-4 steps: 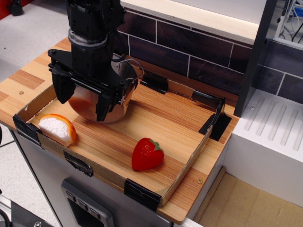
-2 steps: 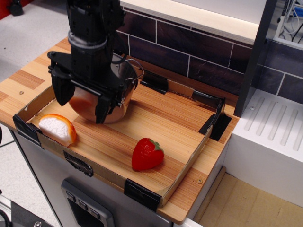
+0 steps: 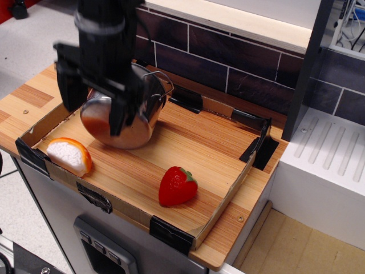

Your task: Upright metal pot

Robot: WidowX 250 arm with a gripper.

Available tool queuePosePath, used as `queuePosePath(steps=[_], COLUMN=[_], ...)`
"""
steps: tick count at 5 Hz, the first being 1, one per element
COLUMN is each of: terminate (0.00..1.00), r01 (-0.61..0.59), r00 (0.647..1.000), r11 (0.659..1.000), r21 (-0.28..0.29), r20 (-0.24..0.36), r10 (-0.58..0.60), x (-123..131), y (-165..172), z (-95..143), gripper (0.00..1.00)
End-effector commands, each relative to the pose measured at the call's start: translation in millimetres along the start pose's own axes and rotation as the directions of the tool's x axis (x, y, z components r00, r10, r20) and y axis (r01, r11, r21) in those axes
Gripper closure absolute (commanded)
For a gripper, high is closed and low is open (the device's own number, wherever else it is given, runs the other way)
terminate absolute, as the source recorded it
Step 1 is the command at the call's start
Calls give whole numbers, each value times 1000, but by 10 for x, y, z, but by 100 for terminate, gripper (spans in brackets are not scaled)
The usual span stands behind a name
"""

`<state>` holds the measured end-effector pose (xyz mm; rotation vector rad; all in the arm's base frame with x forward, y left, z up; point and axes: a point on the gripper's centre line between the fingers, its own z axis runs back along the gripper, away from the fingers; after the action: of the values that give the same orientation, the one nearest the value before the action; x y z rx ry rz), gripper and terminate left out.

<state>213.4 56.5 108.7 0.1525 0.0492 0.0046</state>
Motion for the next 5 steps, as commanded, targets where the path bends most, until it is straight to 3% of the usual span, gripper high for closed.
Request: queuePosePath(steps=[1, 3, 4, 5], terminate=[0, 0, 0, 0], r01=[183, 416, 483, 490], r00=[982, 909, 875, 872], r11=[981, 908, 872, 866], r21=[-65, -46, -78, -100], r20=[-30, 40, 79, 76], r10=[-185, -414, -478, -484], x=[252, 688, 883, 1061], y=[148, 184, 226, 238], z=[542, 555, 603, 512], gripper=[0, 0, 0, 0])
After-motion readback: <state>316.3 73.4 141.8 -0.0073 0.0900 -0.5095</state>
